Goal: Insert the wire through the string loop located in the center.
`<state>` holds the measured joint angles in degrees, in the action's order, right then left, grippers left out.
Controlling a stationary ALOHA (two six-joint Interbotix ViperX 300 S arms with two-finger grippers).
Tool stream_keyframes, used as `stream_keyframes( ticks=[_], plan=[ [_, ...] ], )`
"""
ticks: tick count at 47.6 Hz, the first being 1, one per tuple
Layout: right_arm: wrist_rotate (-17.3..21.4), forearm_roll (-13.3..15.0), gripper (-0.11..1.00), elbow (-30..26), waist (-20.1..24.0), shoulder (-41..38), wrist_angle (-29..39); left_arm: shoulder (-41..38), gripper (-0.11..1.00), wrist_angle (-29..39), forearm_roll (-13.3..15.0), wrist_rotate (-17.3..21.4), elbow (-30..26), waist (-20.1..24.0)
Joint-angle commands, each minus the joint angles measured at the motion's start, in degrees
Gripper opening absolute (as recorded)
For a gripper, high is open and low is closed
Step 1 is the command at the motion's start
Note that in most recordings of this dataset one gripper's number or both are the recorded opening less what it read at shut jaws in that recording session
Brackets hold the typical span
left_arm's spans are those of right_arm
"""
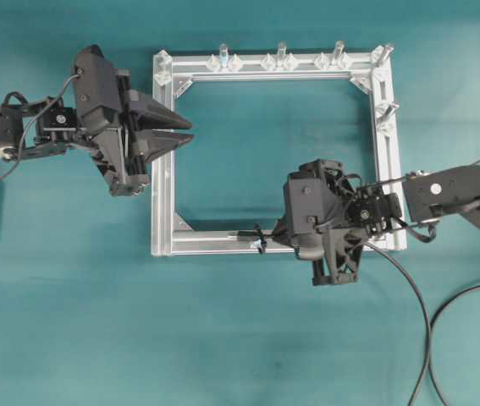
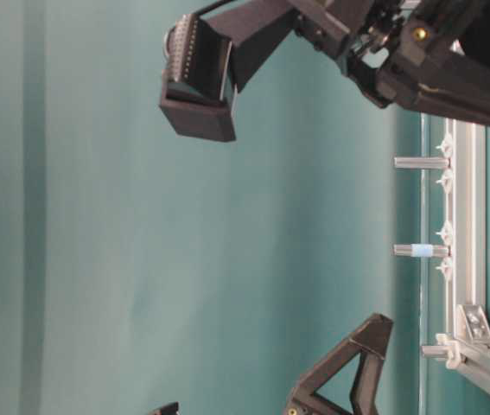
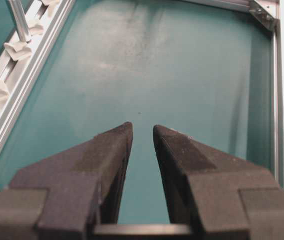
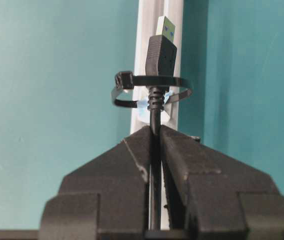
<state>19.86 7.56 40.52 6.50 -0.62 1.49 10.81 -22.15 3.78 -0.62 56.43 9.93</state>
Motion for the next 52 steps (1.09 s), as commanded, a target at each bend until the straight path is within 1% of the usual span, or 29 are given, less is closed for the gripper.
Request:
stream_keyframes(
  ticks=[1,9,17,25,29,32,34,39,42,44,52],
  plan=[
    [-0.09,0.09,0.08,-1.32,-0.09,0.62,-0.88,1.14,0.30,-0.35,-0.18,0.26,-0.97,-0.09],
    [-0.09,0.09,0.08,-1.49,-0.09,0.53,-1.05,1.14,0.30,-0.26,-0.18,-0.18,-1.14,-0.26],
    [-0.09,0.09,0.08,-1.58,-0.09,0.44,-1.05,1.14,0.30,0.44,-0.18,-0.09,-1.58,-1.58],
    [-0.09,0.09,0.08,-1.67,-0.09,0.26,-1.05,1.14,0.31,5.19,-0.18,0.00,-2.90,-3.25],
    [-0.09,0.09,0.08,-1.76,-0.09,0.18,-1.05,1.14,0.36,9.76,-0.18,0.09,-4.22,-4.22],
    [-0.09,0.09,0.08,-1.85,-0.09,0.18,-1.05,1.05,0.42,13.71,-0.18,0.18,-5.27,-4.66],
    [-0.09,0.09,0.08,-1.85,-0.09,0.18,-1.05,1.14,0.48,16.96,-0.26,0.26,-5.98,-5.01],
    [-0.09,0.09,0.08,-1.85,-0.09,0.18,-1.05,1.14,0.70,21.97,-0.44,0.53,-7.03,-5.45],
    [-0.09,0.09,0.08,-1.76,-0.09,0.18,-1.05,1.14,0.78,23.99,-0.53,1.05,-7.29,-5.62],
    [-0.09,0.09,0.08,-1.85,-0.09,0.18,-1.05,1.14,0.81,24.87,-0.53,1.58,-7.38,-5.89],
    [-0.09,0.09,0.08,-1.85,-0.09,0.18,-1.05,1.05,0.81,27.16,-0.53,2.64,-8.17,-6.68]
  ],
)
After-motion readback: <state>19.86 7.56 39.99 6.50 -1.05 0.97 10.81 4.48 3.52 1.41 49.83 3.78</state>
